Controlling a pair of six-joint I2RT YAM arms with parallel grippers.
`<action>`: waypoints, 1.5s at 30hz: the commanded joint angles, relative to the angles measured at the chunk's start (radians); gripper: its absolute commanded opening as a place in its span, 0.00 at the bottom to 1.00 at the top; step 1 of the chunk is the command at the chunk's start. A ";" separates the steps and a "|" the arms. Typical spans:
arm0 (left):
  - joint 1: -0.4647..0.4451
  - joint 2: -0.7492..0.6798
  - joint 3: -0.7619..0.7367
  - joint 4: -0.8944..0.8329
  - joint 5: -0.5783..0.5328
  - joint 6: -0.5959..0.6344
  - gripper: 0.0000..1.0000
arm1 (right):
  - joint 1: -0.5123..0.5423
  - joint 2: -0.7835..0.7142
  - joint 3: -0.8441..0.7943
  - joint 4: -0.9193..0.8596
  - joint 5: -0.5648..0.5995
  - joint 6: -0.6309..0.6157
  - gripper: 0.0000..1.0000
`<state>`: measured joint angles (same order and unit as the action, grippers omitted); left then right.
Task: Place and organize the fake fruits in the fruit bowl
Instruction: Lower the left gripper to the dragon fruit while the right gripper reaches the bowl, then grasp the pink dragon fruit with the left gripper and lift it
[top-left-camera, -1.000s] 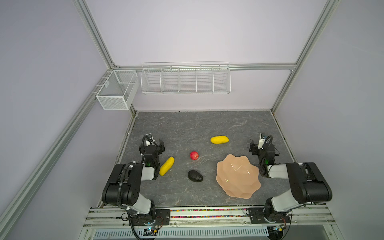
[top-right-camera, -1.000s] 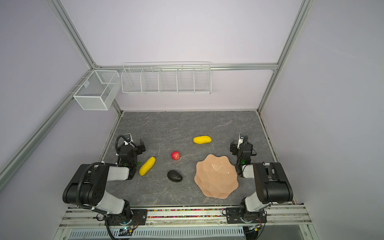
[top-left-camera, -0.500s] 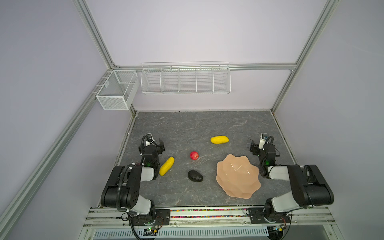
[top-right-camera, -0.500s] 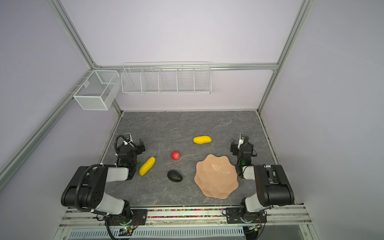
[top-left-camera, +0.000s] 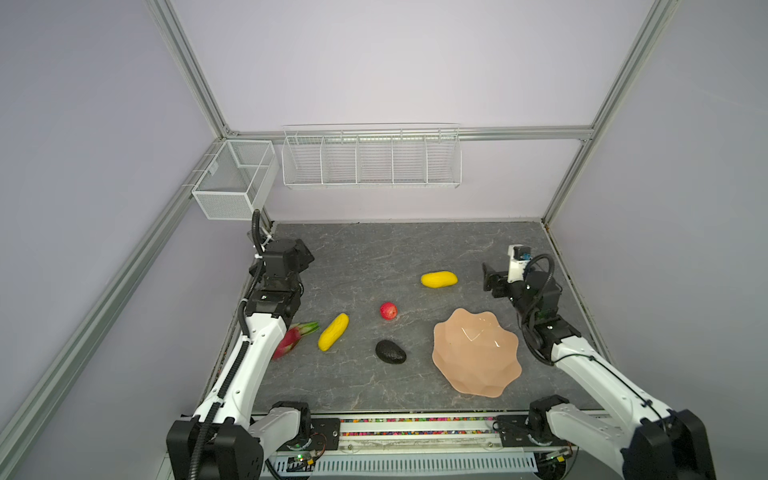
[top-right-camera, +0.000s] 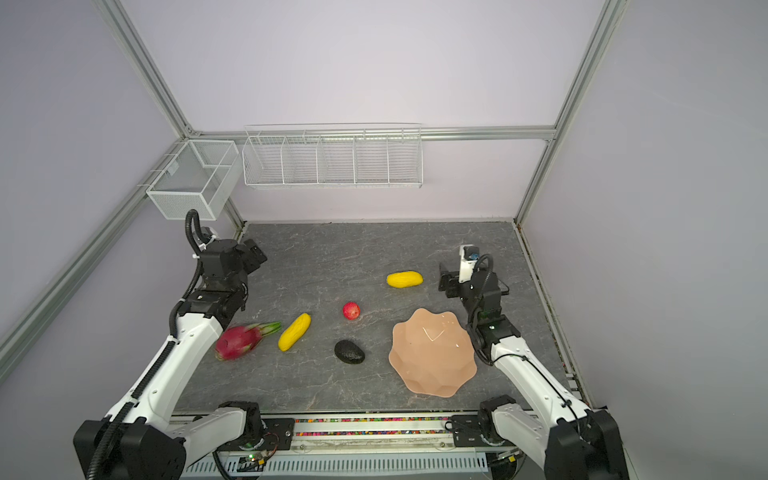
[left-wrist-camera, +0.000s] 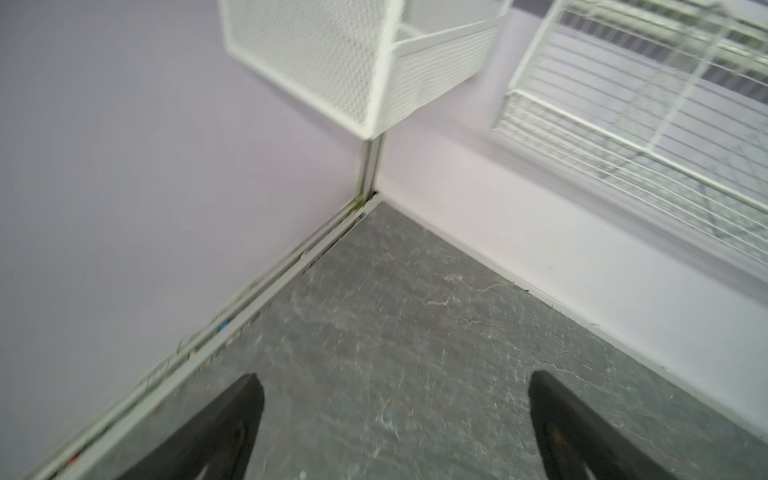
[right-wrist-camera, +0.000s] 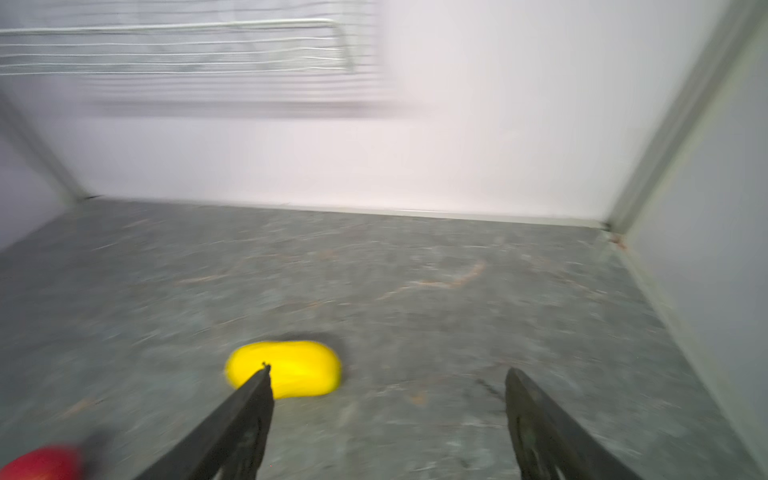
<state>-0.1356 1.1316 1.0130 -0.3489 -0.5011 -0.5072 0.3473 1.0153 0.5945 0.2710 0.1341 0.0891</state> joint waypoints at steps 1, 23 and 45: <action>0.000 -0.016 -0.059 -0.431 -0.034 -0.383 0.99 | 0.133 -0.031 -0.023 -0.168 -0.122 0.031 0.88; 0.079 0.179 -0.090 -0.619 0.042 -1.127 0.99 | 0.437 0.018 -0.010 -0.112 -0.273 -0.070 0.88; 0.284 0.482 -0.163 -0.315 0.256 -0.983 0.90 | 0.591 0.193 0.106 -0.063 -0.220 -0.061 0.88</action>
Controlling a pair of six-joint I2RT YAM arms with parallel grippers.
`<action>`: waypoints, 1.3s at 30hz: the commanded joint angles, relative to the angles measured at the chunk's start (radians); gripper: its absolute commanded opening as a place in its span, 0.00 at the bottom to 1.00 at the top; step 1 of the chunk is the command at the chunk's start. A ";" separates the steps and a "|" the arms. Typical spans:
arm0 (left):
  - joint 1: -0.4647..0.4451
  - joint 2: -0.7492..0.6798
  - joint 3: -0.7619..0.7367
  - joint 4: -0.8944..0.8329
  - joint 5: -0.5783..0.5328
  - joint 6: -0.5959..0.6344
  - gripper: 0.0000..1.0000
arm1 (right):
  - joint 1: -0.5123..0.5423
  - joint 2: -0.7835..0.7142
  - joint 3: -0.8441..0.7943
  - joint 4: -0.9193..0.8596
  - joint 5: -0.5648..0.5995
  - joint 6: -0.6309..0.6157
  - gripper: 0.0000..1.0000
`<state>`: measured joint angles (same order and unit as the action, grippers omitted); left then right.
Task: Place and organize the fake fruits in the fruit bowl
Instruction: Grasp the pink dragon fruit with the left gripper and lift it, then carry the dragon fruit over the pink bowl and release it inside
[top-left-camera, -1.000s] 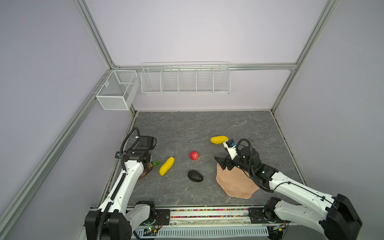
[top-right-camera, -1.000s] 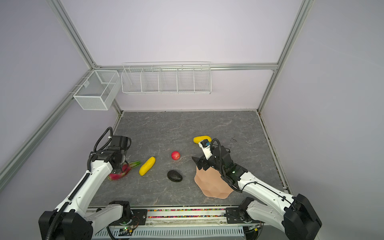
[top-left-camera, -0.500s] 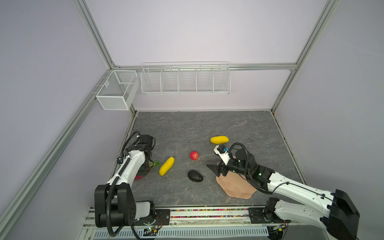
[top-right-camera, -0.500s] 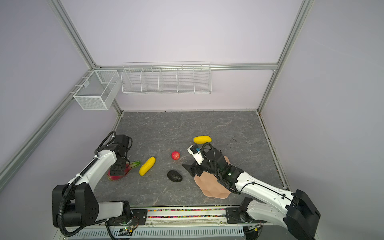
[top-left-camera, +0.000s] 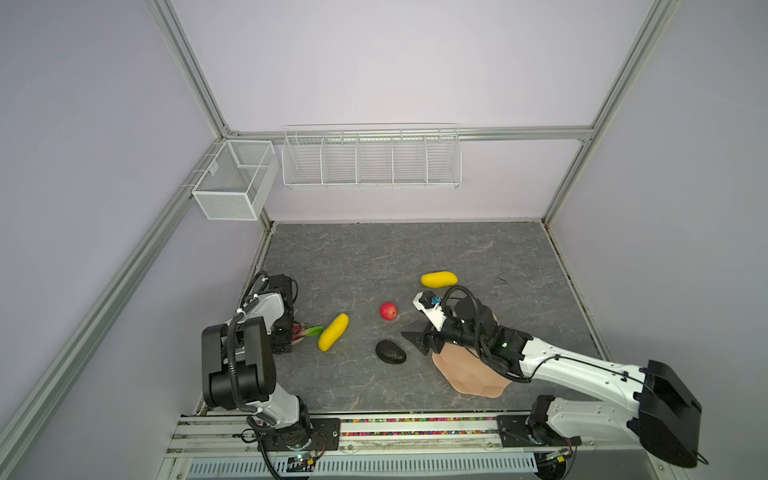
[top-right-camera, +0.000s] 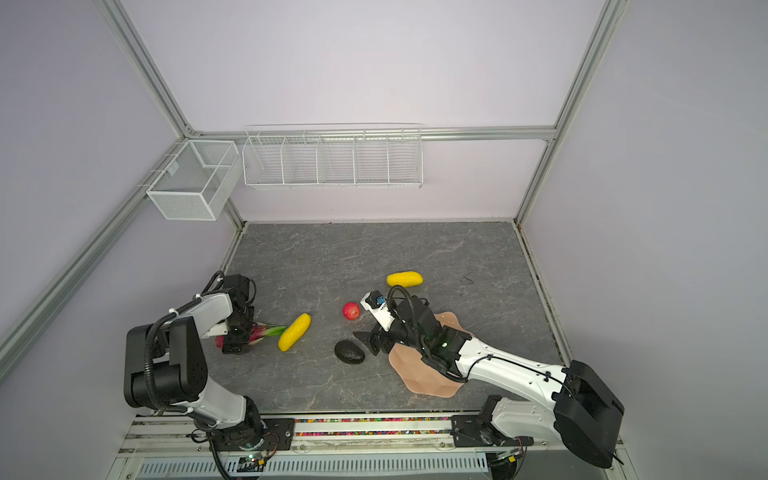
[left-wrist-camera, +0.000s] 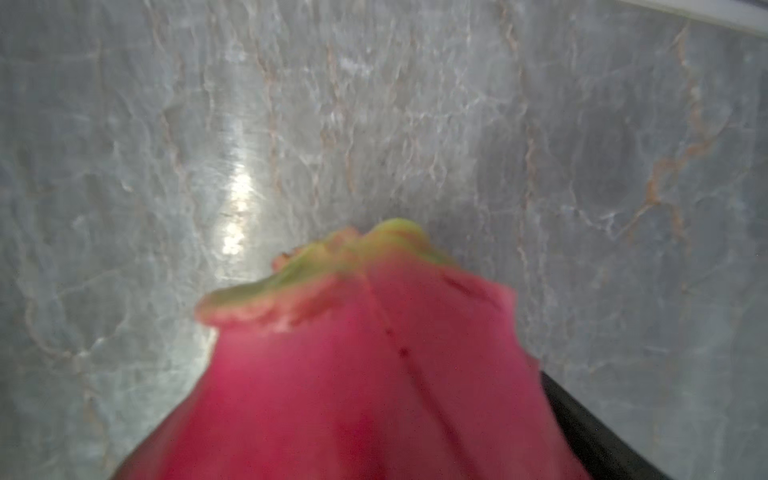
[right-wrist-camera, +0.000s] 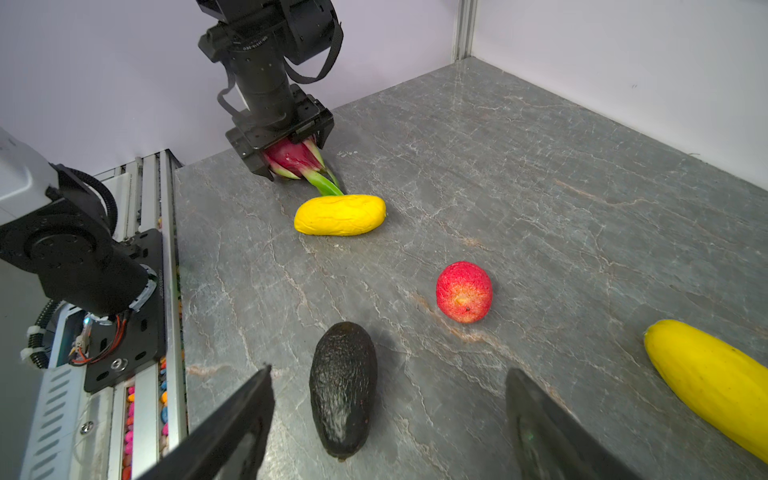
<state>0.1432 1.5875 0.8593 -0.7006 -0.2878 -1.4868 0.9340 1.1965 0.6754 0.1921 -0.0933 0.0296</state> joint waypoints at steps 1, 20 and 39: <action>0.006 0.016 -0.014 0.039 0.034 -0.007 0.86 | 0.005 0.014 0.028 0.012 0.006 0.000 0.88; -0.547 -0.131 0.413 -0.009 -0.124 0.500 0.64 | -0.248 -0.327 0.007 -0.436 0.268 0.283 0.88; -1.286 0.452 0.982 -0.160 0.160 0.753 0.64 | -0.279 -0.902 -0.035 -1.142 0.313 0.744 0.88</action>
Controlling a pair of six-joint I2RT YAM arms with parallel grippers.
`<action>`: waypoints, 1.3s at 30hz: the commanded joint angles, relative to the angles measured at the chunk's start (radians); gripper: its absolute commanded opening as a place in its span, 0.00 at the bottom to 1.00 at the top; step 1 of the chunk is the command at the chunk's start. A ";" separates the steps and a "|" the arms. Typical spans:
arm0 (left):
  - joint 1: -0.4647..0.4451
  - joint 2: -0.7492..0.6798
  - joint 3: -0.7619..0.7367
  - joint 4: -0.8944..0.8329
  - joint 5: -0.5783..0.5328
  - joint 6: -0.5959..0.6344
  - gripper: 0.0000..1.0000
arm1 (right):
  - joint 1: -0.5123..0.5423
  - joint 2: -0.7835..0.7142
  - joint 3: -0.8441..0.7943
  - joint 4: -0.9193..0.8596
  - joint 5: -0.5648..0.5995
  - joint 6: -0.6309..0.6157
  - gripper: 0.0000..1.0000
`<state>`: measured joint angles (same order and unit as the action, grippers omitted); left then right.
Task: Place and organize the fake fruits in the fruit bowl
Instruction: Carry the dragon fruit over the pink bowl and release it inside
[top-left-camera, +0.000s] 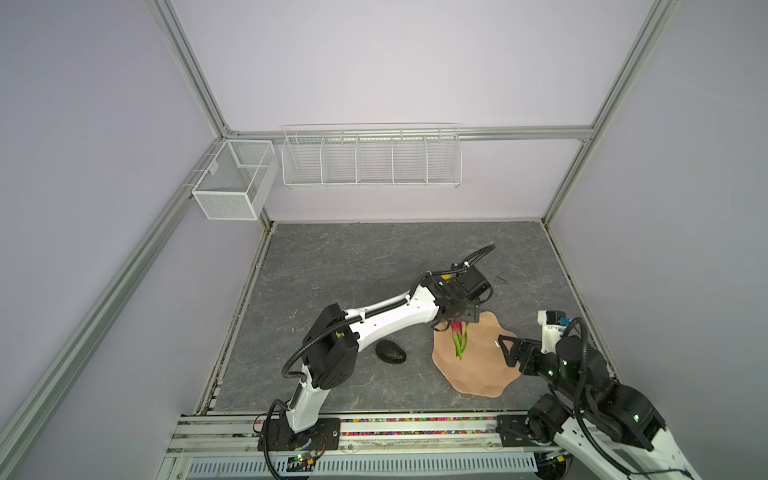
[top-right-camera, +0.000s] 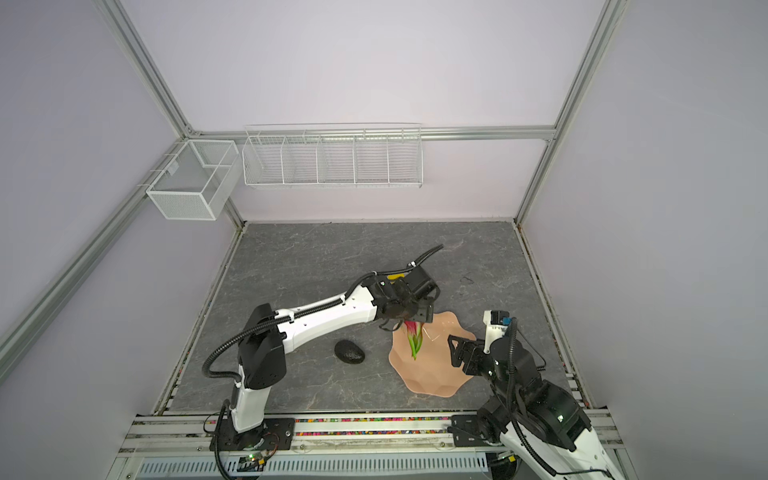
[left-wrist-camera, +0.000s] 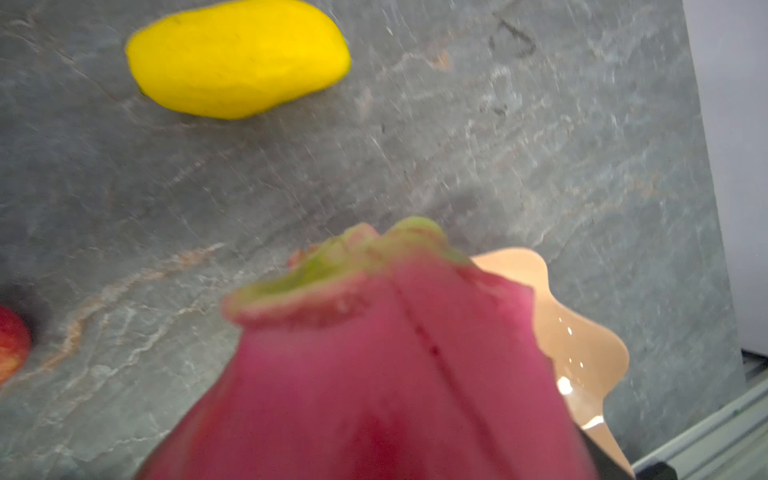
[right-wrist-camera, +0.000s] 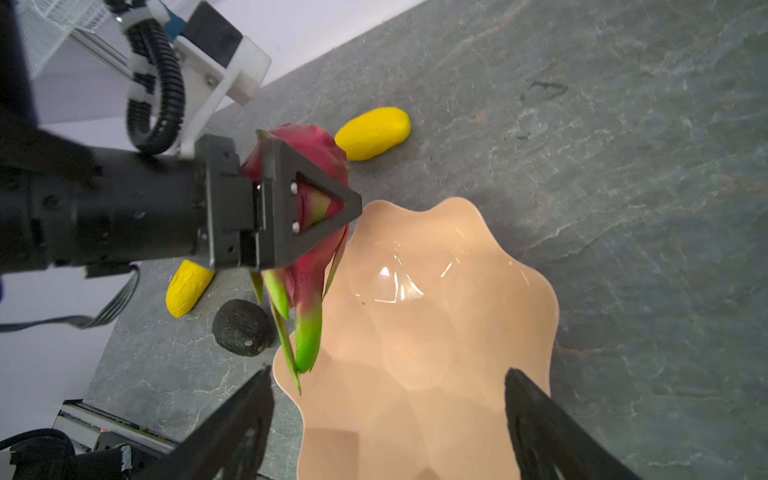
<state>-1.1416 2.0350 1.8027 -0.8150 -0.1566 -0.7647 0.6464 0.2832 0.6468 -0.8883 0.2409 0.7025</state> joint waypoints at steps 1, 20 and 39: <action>-0.010 0.012 0.038 -0.051 0.043 0.033 0.65 | 0.009 0.012 -0.008 -0.061 -0.026 0.072 0.88; -0.063 0.122 0.055 0.010 0.079 0.096 0.99 | 0.013 -0.010 -0.013 -0.057 -0.011 0.063 0.88; -0.020 -0.227 -0.110 -0.041 -0.232 0.157 0.99 | 0.013 0.098 -0.016 0.089 -0.067 -0.034 0.88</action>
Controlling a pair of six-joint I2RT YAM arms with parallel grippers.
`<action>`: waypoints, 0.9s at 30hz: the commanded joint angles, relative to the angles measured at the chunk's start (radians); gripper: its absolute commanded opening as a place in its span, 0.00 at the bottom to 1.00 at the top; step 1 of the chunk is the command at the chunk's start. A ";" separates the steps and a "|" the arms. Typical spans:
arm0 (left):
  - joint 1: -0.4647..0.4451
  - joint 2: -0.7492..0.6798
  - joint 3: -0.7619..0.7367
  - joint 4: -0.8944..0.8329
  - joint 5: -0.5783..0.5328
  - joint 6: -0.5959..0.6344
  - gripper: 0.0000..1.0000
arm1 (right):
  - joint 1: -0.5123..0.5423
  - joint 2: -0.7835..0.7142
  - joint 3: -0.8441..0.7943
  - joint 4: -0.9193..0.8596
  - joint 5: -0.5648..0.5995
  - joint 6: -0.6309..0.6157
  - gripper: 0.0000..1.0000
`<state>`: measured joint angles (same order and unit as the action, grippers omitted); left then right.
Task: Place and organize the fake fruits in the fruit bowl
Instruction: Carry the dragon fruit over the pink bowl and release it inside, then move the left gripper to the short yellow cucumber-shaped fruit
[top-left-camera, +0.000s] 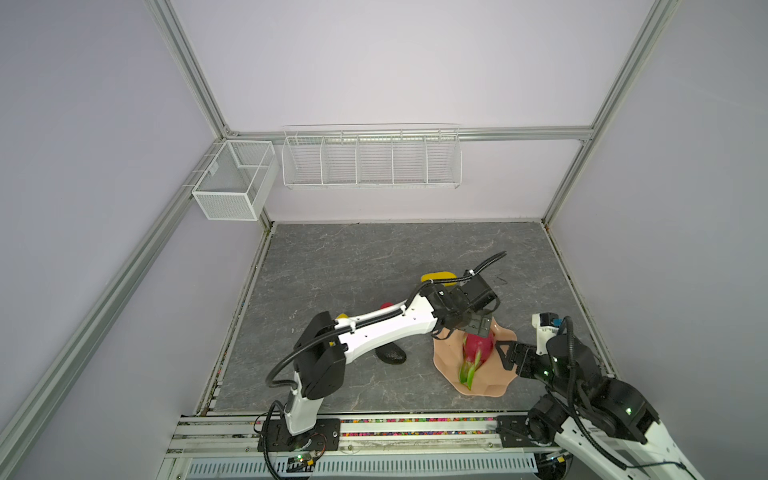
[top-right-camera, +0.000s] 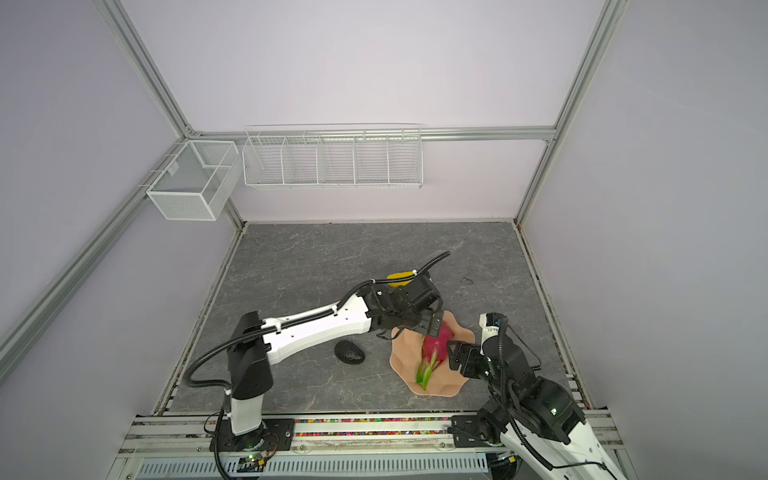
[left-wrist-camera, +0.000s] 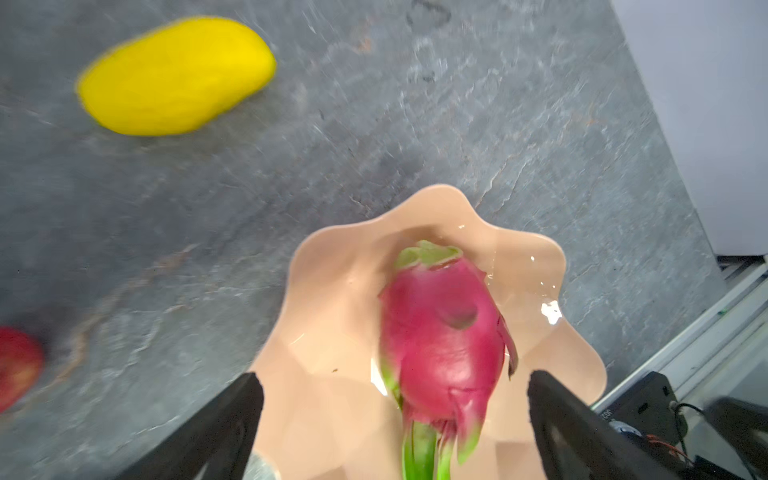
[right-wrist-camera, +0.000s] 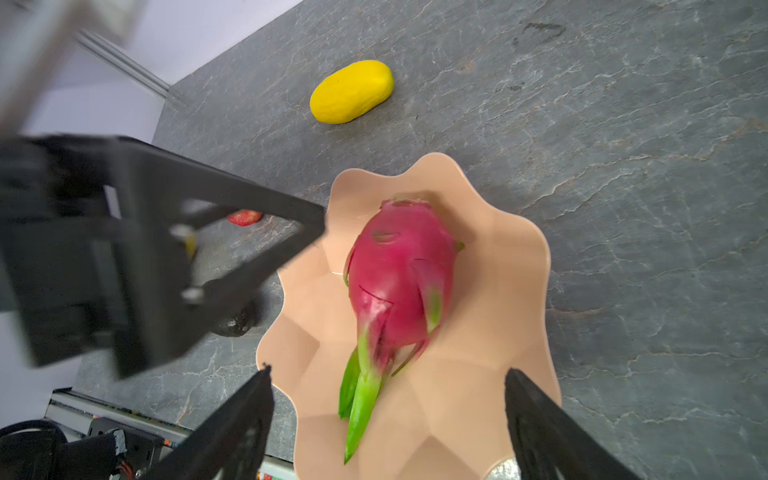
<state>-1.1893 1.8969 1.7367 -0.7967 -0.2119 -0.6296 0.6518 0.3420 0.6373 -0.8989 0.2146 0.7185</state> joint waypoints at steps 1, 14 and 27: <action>0.054 -0.115 -0.077 -0.075 -0.195 0.020 0.99 | 0.008 0.064 -0.004 0.133 -0.066 -0.067 0.88; 0.402 -0.446 -0.624 -0.205 -0.289 -0.035 0.97 | 0.122 0.336 0.014 0.471 -0.354 -0.236 0.88; 0.685 -0.390 -0.761 -0.074 -0.105 0.136 0.93 | 0.173 0.414 0.010 0.563 -0.345 -0.234 0.88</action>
<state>-0.5190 1.4803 0.9897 -0.9031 -0.3611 -0.5415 0.8200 0.7540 0.6376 -0.3676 -0.1143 0.5003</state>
